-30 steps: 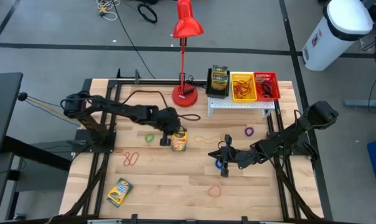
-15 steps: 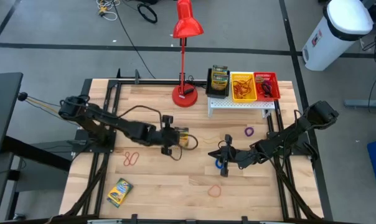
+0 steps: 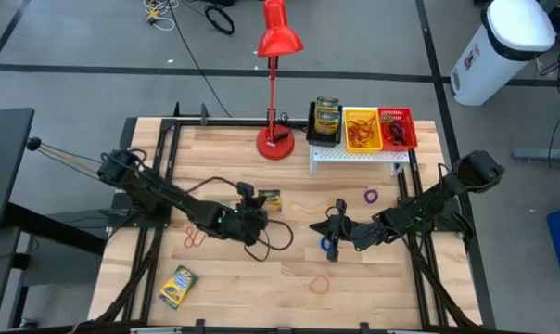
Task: Pick & Place Office Desk Supplies
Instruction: Put the top crayon box into the black bin
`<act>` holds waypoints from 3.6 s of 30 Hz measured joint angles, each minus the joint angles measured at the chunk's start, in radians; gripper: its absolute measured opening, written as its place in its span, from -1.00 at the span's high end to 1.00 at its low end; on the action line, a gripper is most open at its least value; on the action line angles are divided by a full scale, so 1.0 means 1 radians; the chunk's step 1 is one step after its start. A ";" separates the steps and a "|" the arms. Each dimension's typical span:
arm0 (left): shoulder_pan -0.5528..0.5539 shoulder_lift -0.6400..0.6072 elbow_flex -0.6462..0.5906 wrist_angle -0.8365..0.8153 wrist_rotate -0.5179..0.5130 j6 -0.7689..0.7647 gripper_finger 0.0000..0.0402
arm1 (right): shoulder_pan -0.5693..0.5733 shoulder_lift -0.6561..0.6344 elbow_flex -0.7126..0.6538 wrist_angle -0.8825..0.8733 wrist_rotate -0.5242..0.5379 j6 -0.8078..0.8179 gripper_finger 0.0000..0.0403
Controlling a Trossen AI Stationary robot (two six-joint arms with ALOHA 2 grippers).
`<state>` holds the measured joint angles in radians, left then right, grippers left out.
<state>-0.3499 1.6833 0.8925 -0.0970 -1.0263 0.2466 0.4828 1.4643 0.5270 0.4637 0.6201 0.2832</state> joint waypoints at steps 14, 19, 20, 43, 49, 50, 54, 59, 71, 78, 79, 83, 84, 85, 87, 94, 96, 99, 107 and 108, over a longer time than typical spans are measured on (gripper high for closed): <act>-0.025 0.152 0.001 0.089 -0.175 0.075 0.99 | -0.041 -0.001 0.012 0.052 0.041 -0.058 0.89; -0.023 0.151 0.001 0.092 -0.175 0.095 0.99 | -0.175 -0.001 0.135 -0.089 -0.082 -0.132 0.89; -0.023 0.151 0.001 0.092 -0.173 0.099 0.99 | -0.211 0.007 0.167 -0.148 -0.103 -0.134 0.89; -0.022 0.149 0.001 0.094 -0.154 0.121 0.99 | -0.508 0.264 0.278 -0.009 -0.531 -0.392 0.15; -0.022 0.149 0.001 0.094 -0.153 0.124 0.99 | -0.503 0.276 0.278 0.012 -0.480 -0.381 -0.23; -0.022 0.149 0.001 0.094 -0.152 0.128 0.99 | -0.504 0.276 0.278 0.018 -0.479 -0.377 -0.30; -0.022 0.149 0.001 0.094 -0.152 0.132 0.99 | -0.507 0.277 0.278 0.032 -0.485 -0.371 -0.43; -0.019 0.149 0.001 0.098 -0.151 0.136 0.99 | -0.519 0.337 0.298 0.064 -0.544 -0.370 -0.38; -0.010 0.149 0.000 0.130 -0.143 0.163 0.97 | -0.516 0.421 0.373 0.060 -0.543 -0.406 0.08; -0.011 0.149 0.000 0.133 -0.137 0.135 0.79 | -0.516 0.421 0.372 0.057 -0.545 -0.418 0.43; -0.014 0.149 0.000 0.132 -0.133 0.136 0.75 | -0.516 0.421 0.372 0.057 -0.545 -0.421 0.45; -0.030 0.146 0.000 0.132 -0.094 0.131 0.50 | -0.516 0.421 0.372 0.057 -0.549 -0.423 0.46; -0.036 0.144 0.000 0.132 -0.079 0.123 0.43 | -0.516 0.421 0.372 0.057 -0.551 -0.423 0.45; -0.042 0.140 0.000 0.129 -0.062 0.115 0.35 | -0.516 0.421 0.372 0.057 -0.551 -0.423 0.42; -0.056 0.123 0.000 0.115 -0.011 0.089 0.19 | -0.515 0.421 0.372 0.057 -0.565 -0.423 0.39; -0.128 0.009 0.000 -0.019 0.030 -0.011 -0.26 | -0.516 0.421 0.371 0.055 -0.563 -0.423 0.47; -0.143 -0.032 0.000 -0.082 0.025 -0.071 -0.29 | -0.516 0.421 0.371 0.054 -0.561 -0.423 0.47; -0.152 -0.112 -0.028 -0.144 0.043 -0.183 -0.27 | -0.515 0.420 0.371 0.053 -0.561 -0.428 0.43; -0.145 -0.295 -0.275 0.044 0.142 -0.284 -0.06 | -0.467 0.244 0.367 -0.087 -0.540 -0.475 0.45; -0.144 -0.307 -0.306 0.091 0.152 -0.284 -0.04 | -0.460 0.206 0.368 -0.106 -0.529 -0.485 0.45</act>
<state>-0.4943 1.3759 0.5868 -0.0063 -0.8746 -0.0370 0.0232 1.6700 0.8946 0.3580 0.0911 -0.2022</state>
